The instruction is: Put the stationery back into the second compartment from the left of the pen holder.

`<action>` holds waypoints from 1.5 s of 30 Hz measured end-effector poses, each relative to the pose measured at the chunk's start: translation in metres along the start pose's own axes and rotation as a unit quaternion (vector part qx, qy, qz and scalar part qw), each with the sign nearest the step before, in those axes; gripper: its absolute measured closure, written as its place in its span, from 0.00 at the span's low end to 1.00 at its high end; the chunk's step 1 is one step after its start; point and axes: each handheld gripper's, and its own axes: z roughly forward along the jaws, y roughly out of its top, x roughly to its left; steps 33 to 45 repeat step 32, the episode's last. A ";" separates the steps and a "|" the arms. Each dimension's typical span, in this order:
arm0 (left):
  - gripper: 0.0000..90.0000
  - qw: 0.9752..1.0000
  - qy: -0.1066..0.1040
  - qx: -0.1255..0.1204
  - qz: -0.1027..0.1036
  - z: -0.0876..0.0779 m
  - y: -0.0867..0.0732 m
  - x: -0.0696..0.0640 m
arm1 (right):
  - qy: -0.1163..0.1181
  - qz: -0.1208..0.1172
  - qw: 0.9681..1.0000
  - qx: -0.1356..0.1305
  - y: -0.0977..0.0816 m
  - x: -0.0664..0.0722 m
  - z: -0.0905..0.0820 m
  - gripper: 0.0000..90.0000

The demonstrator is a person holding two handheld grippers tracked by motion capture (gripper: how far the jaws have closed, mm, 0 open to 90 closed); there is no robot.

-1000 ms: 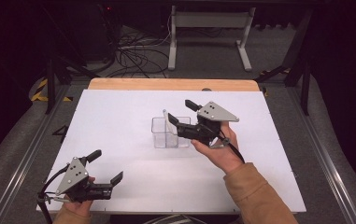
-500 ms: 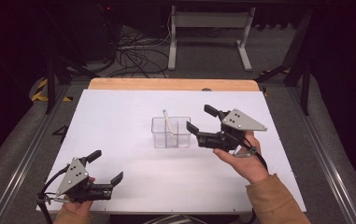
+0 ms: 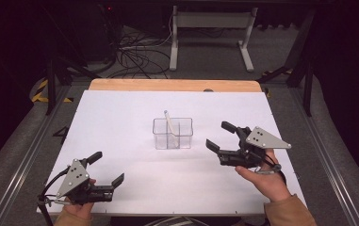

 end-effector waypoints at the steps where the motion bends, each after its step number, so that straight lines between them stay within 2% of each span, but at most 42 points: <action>1: 0.02 1.000 0.000 0.000 0.000 0.000 0.000 0.000 | 0.001 -0.002 1.000 0.007 -0.003 -0.001 -0.003 0.19; 4: 0.02 1.000 0.000 0.000 -0.001 0.000 0.000 0.000 | -0.001 -0.015 1.000 0.017 -0.012 -0.003 -0.010 0.18; 15: 0.02 1.000 0.000 -0.001 0.002 0.000 0.000 -0.001 | -0.015 -0.016 0.999 0.033 -0.045 -0.010 -0.033 0.18; 18: 0.02 1.000 0.000 -0.001 0.004 -0.001 0.000 -0.001 | -0.020 -0.025 0.998 0.046 -0.054 -0.011 -0.037 0.18; 27: 0.02 1.000 -0.003 -0.001 0.007 -0.001 0.000 0.000 | -0.029 0.004 0.998 0.051 -0.086 -0.010 -0.051 0.19; 32: 0.02 1.000 -0.002 -0.004 0.004 -0.001 0.000 0.000 | -0.035 0.007 0.998 0.060 -0.091 -0.013 -0.051 0.19; 45: 0.02 1.000 -0.002 -0.004 0.004 -0.001 0.000 0.000 | -0.035 0.007 0.998 0.060 -0.091 -0.013 -0.051 0.19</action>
